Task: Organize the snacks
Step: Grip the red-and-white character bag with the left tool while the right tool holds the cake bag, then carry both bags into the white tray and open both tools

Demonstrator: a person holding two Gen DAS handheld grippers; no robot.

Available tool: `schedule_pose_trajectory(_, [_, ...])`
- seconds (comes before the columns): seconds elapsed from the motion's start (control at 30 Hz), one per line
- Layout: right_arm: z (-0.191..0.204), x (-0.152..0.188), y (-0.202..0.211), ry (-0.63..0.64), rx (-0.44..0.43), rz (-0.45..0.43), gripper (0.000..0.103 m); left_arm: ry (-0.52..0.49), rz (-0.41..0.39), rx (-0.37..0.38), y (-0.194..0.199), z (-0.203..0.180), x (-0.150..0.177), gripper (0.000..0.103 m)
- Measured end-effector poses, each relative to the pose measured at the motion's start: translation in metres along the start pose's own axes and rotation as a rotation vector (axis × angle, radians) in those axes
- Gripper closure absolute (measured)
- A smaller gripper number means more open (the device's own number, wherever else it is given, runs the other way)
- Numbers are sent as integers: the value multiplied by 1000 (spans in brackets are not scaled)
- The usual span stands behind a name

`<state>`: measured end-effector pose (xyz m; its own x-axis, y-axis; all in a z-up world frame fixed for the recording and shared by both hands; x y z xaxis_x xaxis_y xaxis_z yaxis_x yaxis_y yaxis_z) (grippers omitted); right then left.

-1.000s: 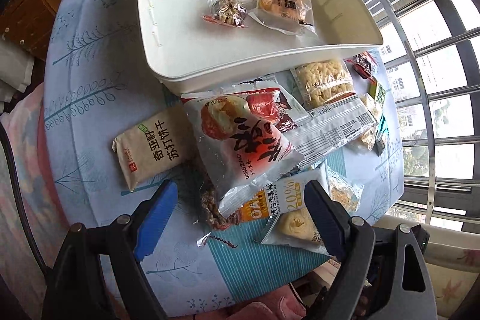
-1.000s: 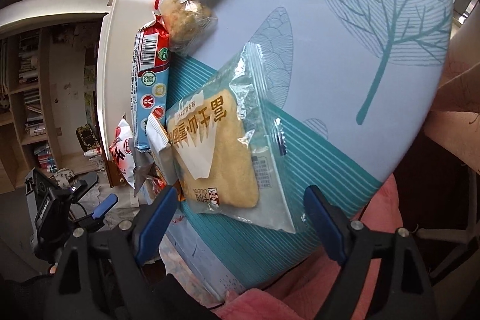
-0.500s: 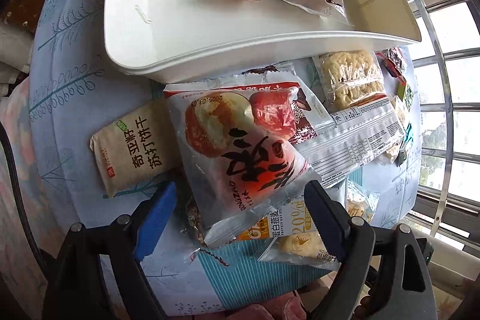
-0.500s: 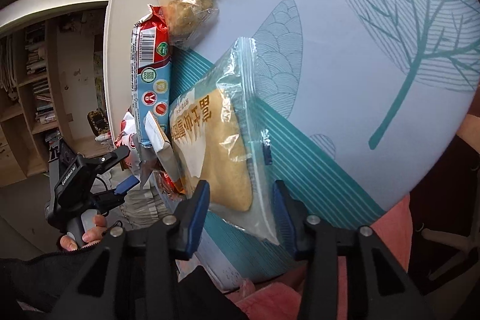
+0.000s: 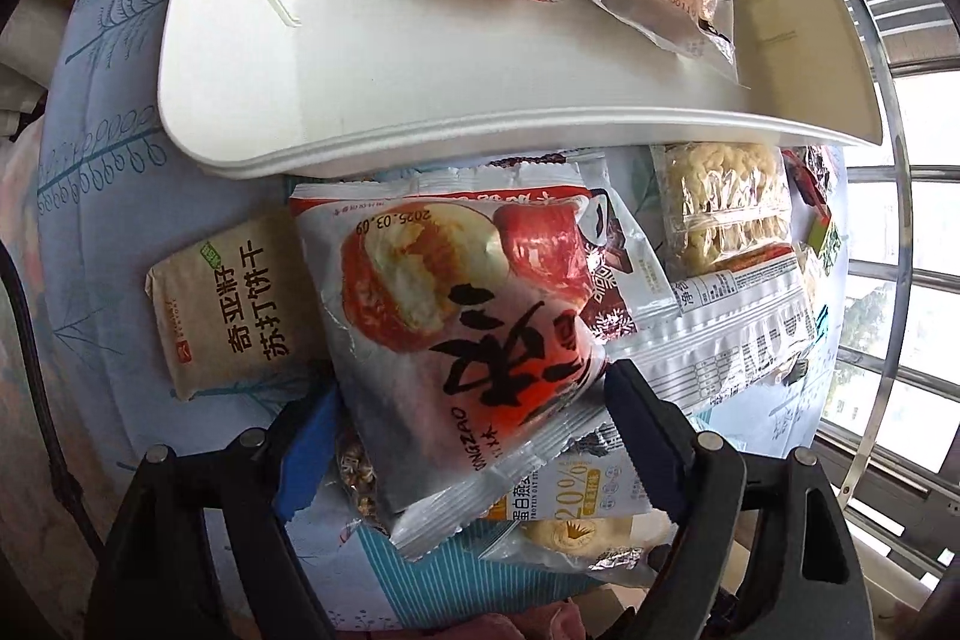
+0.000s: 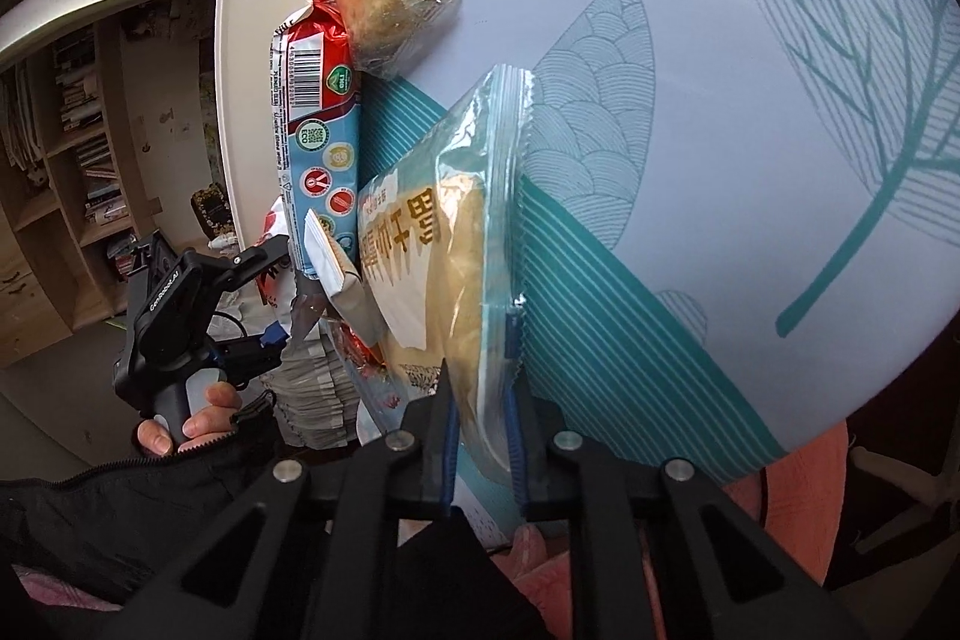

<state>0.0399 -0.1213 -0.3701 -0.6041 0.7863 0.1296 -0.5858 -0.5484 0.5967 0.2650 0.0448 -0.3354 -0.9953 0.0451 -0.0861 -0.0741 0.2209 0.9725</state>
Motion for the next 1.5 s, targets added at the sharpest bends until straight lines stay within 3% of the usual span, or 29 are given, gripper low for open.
schedule_pose_trajectory(0.17, [5,0,7,8,3,20,90,28,-19,4,1,0,-5,37])
schedule_pose_trajectory(0.43, [17,5,19,38,-15,8,92,35,-29,9,10,3,-5,47])
schedule_pose_trajectory(0.77, [42,19,37,116,-19,-55,93,2,4,40,25,3,14,52])
schedule_pose_trajectory(1.23, [85,40,85,225,-63,-235,94,-116,21,120,78,12,44,53])
schedule_pose_trajectory(1.5, [126,48,99,308,-100,-294,94,-192,-59,160,128,10,37,53])
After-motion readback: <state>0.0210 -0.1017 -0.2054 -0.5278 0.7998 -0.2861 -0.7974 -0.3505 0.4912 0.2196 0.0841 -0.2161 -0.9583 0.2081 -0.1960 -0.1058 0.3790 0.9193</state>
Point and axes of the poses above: each gripper's, at about its wrist camera, not at the fingertips, and y roughly against the way its jaws point, z to its left, x to its underside, the point moved 8 cm from there along -y, roughly the way its jaws point, and after that the axes turned 11 degrees about -z, right-handed, at the moved point
